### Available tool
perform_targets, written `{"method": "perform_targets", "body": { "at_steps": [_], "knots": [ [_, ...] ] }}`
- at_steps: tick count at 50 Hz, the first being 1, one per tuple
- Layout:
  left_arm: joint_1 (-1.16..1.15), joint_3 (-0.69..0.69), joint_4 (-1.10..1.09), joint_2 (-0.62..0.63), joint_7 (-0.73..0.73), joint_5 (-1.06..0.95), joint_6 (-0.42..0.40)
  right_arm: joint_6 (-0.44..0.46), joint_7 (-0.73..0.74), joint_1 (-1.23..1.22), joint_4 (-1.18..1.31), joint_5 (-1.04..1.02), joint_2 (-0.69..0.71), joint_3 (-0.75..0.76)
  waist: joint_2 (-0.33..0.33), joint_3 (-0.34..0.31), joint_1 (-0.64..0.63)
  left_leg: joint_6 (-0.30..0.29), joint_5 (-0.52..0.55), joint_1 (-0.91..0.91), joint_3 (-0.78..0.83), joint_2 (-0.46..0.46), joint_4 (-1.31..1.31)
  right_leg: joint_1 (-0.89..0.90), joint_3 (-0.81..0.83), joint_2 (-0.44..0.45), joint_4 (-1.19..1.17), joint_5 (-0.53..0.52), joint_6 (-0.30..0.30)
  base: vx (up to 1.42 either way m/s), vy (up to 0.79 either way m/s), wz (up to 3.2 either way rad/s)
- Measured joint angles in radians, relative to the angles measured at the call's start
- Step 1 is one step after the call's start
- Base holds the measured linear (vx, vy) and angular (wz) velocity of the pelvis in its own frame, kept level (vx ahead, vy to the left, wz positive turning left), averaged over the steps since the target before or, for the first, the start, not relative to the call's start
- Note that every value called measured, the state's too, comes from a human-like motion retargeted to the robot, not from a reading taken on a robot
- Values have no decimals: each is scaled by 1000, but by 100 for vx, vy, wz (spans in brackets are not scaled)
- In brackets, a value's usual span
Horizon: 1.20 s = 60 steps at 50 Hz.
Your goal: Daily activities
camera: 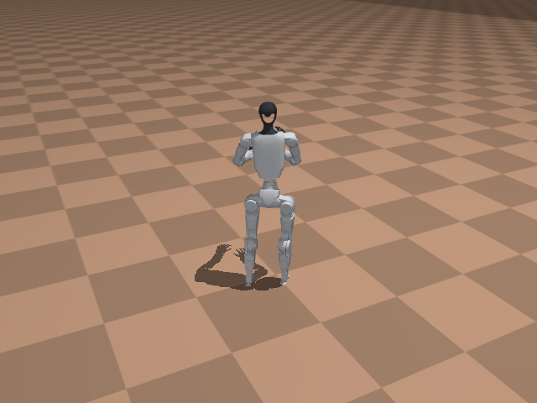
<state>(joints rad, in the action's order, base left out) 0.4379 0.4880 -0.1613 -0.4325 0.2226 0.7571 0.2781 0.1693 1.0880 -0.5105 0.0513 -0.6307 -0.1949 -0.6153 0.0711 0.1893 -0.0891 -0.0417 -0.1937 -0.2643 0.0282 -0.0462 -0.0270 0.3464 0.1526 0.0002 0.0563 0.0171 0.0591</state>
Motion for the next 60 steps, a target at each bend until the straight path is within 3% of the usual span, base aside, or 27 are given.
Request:
{"method": "perform_targets", "body": {
  "at_steps": [8, 15, 17, 18, 25, 32, 37, 51, 60],
  "knots": [
    [-39, 86, -227, 17, 41, -102, -75, -17, -63, 83, 353, 161, 11, -6, -13, 25, 8, -3, -3, 21, 8, 1, -21, -6, -15, 1, -1, 14, 0, 3, 0, -3],
    [-145, 208, -653, 75, 21, -40, -118, -1, -166, 151, 853, 151, 58, -7, -19, 32, 19, 0, -24, 35, 11, 2, -20, -13, -34, 2, -2, 32, 6, 8, 2, -9],
    [-215, 231, -797, 116, 19, -3, -114, 8, -180, 189, 984, 125, 74, 4, -17, 49, 17, 0, -18, 28, 15, 6, -28, -4, -37, 0, 5, 28, 6, 4, 1, -6],
    [-286, 248, -873, 164, 33, 21, -104, 14, -167, 242, 1049, 108, 95, 7, -11, 104, 11, 1, 11, -8, 15, 14, -52, 34, -34, -7, 24, 3, 5, 0, 0, 0],
    [-564, 197, -1087, 207, -91, 36, -133, 29, -199, 362, 1235, 83, 73, 119, -6, 99, 3, 7, -6, 6, 38, 10, -42, 26, -46, 0, 22, 20, 9, 5, -1, -17],
    [-809, 133, -942, 180, -222, -2, -188, 14, -159, 468, 1196, 145, 64, 233, 6, 139, -11, 15, -7, -8, 45, 8, -45, 43, -46, 4, 26, 34, 9, 0, 0, 0],
    [-849, 88, -769, 143, -220, -18, -207, -3, -121, 474, 1180, 212, 88, 275, 10, 149, -23, 22, -5, -5, 41, 9, -47, 41, -46, 4, 25, 46, 11, 0, 0, 0],
    [-611, -132, 18, -105, -14, 28, -242, -50, -167, 466, 1109, 276, 107, 184, 7, 144, -74, 14, -5, 36, -3, 14, -46, -13, -23, -4, 24, 62, -6, 0, 0, 0],
    [-512, -199, 254, -216, -27, 44, -255, -56, -221, 482, 1055, 275, 88, 182, 4, 109, -81, 15, -18, 77, -6, 12, -41, -60, -19, -3, 25, 58, -3, 0, 0, 0]
  ]
}}
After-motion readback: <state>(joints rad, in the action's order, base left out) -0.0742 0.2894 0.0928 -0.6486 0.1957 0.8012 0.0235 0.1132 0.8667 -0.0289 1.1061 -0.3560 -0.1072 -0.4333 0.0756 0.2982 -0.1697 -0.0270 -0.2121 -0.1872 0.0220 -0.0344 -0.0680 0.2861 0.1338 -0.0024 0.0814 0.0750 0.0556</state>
